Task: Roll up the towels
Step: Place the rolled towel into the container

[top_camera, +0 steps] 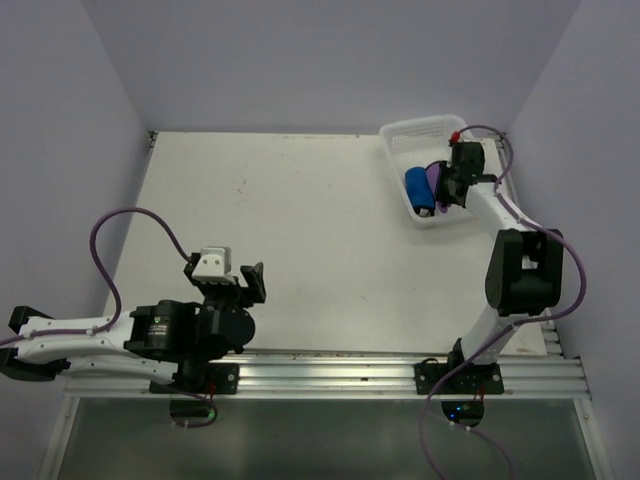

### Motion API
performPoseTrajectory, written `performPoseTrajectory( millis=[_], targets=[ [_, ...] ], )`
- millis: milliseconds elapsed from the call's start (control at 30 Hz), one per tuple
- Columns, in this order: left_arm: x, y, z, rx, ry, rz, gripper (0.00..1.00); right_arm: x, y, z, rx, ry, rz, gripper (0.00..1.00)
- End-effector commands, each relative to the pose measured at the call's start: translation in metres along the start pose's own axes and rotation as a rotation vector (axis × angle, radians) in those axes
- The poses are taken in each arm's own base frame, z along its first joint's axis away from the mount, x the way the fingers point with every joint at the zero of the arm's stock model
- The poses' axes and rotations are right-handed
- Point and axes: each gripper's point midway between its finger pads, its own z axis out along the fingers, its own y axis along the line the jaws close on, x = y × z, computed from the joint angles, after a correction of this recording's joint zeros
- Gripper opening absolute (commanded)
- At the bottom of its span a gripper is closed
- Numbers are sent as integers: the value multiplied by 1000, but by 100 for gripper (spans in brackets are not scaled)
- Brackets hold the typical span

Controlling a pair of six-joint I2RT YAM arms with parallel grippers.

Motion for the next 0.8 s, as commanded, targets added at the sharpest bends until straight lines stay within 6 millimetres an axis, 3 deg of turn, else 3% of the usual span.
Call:
performPoseTrajectory(
  millis=[0,167,367,500,767],
  targets=[
    [-6,1,2,-27,-40,4,77,-6,-9,12,76,-43,63,0],
    [-2,0,2,-27,-38,16,77,4,-10,34,94,8,65,0],
    [-2,-1,3,-27,-38,19,77,7,-7,46,86,35,71,0],
    [-1,-3,3,-25,-36,26,77,22,7,55,10,101,95,1],
    [2,-4,3,-22,-32,39,77,12,4,45,24,97,81,45]
  ],
)
